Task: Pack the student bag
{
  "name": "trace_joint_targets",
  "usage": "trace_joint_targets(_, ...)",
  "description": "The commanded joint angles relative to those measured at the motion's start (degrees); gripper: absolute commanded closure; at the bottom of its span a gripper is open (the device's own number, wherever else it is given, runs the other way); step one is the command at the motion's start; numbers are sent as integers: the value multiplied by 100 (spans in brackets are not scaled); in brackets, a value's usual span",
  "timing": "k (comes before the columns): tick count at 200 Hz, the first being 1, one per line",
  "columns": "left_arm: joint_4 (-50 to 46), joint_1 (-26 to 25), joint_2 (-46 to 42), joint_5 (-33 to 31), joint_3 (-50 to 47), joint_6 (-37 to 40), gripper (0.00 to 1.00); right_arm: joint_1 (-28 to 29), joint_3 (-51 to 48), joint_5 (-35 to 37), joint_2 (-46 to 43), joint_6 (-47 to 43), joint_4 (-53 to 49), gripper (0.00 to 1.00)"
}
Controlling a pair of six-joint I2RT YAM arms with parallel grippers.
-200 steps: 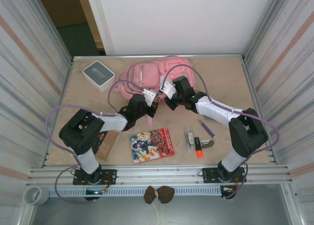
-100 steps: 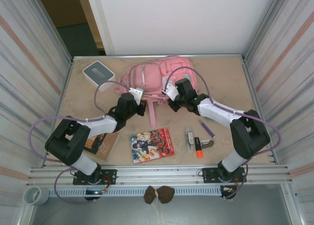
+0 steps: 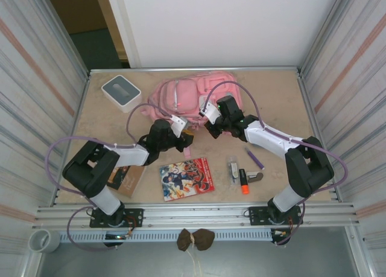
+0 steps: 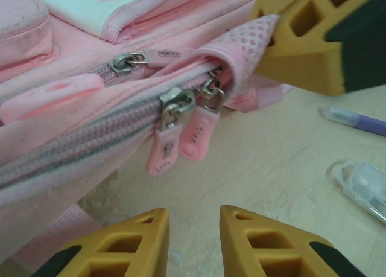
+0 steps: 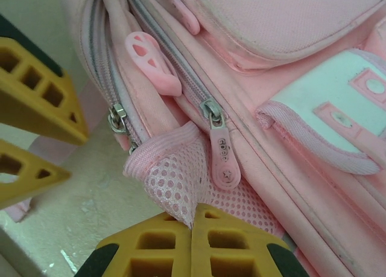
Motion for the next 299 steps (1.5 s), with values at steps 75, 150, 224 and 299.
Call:
trace_joint_targets(75, 587, 42, 639, -168, 672, -4, 70, -4, 302, -427, -212, 235, 157, 100)
trace_joint_targets(150, 926, 42, 609, 100, 673, -69, 78, 20, 285, -366, -78, 210, 144, 100)
trace_joint_targets(224, 1433, 55, 585, 109, 434, -353, 89, 25, 268, -296, -14, 174, 87, 100)
trace_joint_targets(299, 992, 160, 356, -1300, 35, -707, 100, -34, 242, -46, -89, 101, -27, 100)
